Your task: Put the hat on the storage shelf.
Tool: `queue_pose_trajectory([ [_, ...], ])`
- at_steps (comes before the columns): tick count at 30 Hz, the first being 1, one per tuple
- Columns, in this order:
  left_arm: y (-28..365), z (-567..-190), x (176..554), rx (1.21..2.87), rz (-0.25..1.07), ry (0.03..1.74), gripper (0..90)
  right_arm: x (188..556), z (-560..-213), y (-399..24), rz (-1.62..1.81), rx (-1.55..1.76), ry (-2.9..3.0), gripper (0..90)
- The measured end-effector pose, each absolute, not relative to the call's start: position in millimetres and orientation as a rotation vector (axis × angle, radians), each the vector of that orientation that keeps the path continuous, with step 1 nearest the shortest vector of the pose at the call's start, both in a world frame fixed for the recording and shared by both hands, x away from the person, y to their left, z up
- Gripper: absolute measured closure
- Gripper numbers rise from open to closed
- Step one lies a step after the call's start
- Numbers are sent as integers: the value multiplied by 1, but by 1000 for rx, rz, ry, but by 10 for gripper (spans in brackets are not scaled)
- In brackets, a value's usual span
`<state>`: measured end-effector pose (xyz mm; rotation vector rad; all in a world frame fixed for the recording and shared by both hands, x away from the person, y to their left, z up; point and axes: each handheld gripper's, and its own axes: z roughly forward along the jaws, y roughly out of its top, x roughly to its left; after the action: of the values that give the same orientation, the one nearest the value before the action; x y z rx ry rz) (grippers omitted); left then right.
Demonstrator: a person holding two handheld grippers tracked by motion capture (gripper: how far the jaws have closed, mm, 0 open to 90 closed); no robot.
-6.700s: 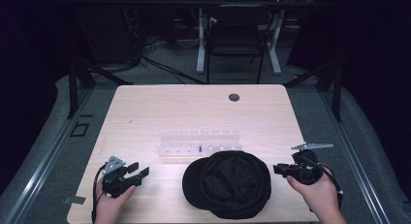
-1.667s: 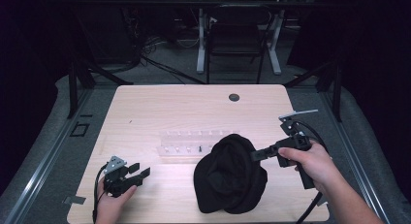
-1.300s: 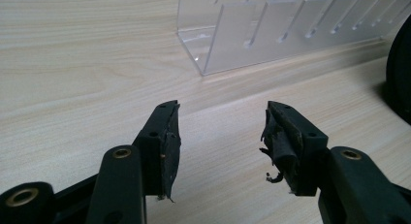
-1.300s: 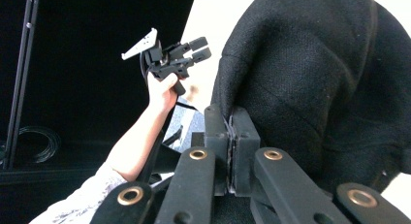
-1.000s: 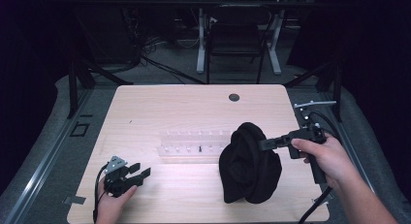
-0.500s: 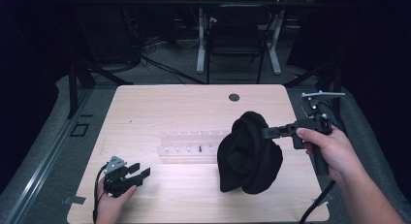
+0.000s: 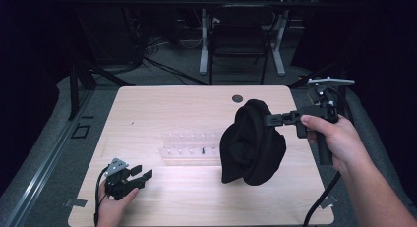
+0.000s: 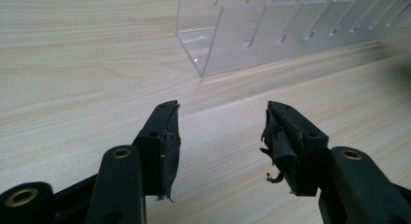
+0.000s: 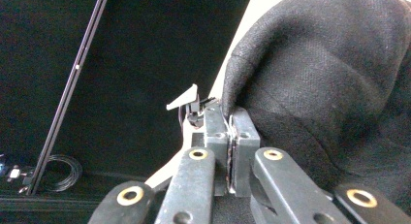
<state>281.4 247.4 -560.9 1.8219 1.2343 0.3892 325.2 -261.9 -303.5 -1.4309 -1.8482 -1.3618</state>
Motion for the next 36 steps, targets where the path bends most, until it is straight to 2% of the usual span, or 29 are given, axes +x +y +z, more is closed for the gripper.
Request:
queue_pose_trajectory([
  [21, 249, -561, 282, 1794, 419, 1238, 432, 352, -287, -243, -1418, -1451, -1829, 887],
  [36, 251, -560, 283, 1791, 417, 1229, 432, 380, -296, -222, -1429, -1475, -1809, 887],
])
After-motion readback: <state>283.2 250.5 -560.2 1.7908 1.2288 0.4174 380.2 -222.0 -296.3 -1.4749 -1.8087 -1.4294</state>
